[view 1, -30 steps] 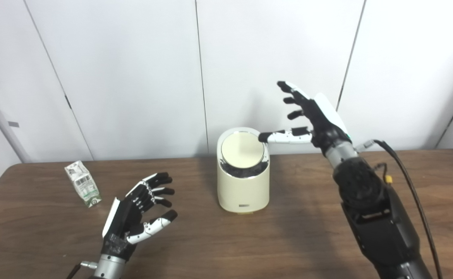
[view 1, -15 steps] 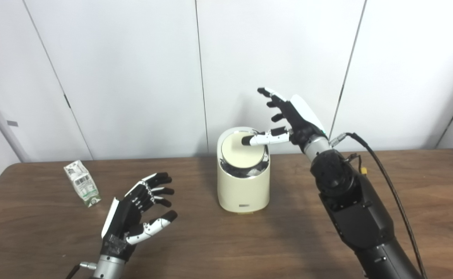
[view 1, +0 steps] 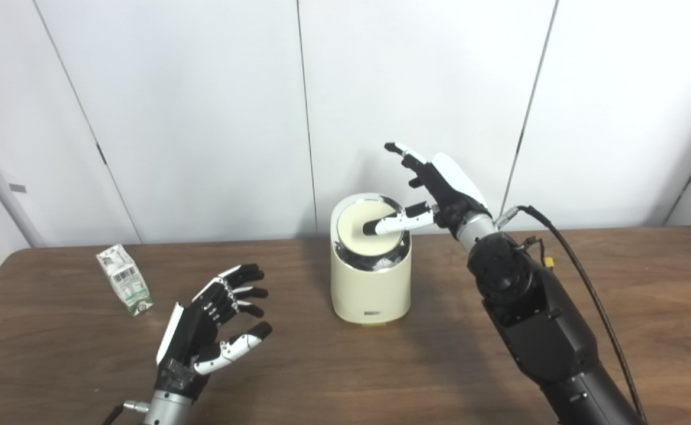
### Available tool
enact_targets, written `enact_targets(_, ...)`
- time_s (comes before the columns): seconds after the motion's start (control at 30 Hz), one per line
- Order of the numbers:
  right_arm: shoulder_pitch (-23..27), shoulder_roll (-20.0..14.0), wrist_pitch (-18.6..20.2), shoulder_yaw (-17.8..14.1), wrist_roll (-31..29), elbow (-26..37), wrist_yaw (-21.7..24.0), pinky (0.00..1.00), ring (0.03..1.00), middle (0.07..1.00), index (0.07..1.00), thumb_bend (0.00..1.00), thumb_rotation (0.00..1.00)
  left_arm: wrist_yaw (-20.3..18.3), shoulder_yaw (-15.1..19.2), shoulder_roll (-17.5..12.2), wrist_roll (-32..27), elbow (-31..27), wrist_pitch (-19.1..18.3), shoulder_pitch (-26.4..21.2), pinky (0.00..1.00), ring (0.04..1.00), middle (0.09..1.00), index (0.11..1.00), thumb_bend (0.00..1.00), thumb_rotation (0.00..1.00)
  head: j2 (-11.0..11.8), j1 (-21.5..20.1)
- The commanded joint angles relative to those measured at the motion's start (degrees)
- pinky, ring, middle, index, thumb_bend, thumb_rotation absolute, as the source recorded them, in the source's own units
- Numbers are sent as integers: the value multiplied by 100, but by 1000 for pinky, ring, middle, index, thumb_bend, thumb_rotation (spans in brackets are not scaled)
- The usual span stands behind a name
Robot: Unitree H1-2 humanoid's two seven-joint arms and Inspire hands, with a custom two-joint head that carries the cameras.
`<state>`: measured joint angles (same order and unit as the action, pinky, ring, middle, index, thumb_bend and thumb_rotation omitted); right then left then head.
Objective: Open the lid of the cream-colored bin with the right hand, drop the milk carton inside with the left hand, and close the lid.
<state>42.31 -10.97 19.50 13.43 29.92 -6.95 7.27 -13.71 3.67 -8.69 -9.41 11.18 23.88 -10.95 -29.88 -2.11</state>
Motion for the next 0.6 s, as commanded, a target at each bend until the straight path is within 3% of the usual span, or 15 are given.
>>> enact_targets(0.0, 252, -117, -143, -7, 52, 104, -7, 794, 922, 955, 946, 907, 310, 33, -58, 90, -55, -2, 7, 145, 561, 694, 788, 809, 663, 136, -4, -7)
enact_targets(0.57, 212, -142, 61, 61, 131, 78, 50, 745, 900, 947, 943, 895, 294, -13, -56, 87, -95, -77, -26, 181, 558, 693, 785, 809, 692, 176, -74, 20)
